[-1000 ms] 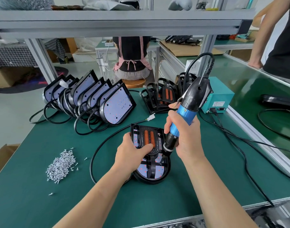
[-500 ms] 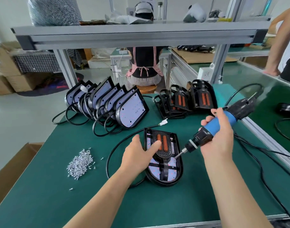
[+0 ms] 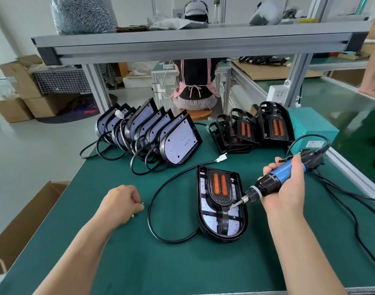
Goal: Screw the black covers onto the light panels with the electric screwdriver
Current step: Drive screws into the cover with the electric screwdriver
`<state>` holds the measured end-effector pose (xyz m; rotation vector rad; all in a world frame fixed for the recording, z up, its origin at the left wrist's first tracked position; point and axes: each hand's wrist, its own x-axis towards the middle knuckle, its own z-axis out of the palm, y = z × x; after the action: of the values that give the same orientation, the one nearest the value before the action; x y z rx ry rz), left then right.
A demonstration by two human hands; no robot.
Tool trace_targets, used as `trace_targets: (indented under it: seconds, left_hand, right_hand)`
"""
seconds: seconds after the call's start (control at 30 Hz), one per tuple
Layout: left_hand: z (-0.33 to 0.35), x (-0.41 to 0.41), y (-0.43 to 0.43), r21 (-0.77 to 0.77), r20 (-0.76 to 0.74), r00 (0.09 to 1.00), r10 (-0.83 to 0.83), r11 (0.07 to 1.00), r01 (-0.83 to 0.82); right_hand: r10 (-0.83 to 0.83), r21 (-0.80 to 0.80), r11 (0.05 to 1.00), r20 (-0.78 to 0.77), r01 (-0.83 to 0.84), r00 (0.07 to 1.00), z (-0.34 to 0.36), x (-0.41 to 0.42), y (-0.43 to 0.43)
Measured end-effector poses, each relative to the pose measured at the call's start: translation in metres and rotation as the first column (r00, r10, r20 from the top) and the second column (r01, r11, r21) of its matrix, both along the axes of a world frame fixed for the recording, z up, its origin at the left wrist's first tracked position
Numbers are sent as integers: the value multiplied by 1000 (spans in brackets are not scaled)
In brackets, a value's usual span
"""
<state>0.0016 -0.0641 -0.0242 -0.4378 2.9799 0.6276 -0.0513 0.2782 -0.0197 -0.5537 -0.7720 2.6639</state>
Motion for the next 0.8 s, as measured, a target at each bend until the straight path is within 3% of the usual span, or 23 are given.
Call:
trace_targets:
  seconds: [0.37, 0.43, 0.5, 0.57, 0.63, 0.7, 0.8]
  left_hand:
    - [-2, -7, -1, -108, -64, 987, -148, 984, 140]
    - [3, -2, 3, -17, -201, 971, -130, 991, 129]
    - [13, 4, 15, 197, -308, 949, -65, 972, 131]
    - [24, 10, 35, 466, -311, 950, -39, 865, 188]
    - [30, 15, 58, 688, -294, 954, -53, 681, 250]
    - [30, 19, 80, 798, -273, 961, -51, 546, 255]
    - [25, 22, 102, 875, -230, 973, -25, 432, 218]
  right_hand:
    - [2, 40, 999, -65, 1, 998, 23, 8, -13]
    - [-2, 36, 999, -76, 4, 997, 26, 8, -16]
    - [-12, 54, 998, -82, 16, 997, 28, 9, -19]
    - [-21, 88, 996, -88, 28, 996, 34, 10, -24]
    - [-27, 103, 994, -104, 38, 994, 43, 11, -31]
    - [-42, 109, 992, -139, 58, 989, 52, 12, -38]
    - [-44, 134, 988, -189, 70, 981, 63, 16, -47]
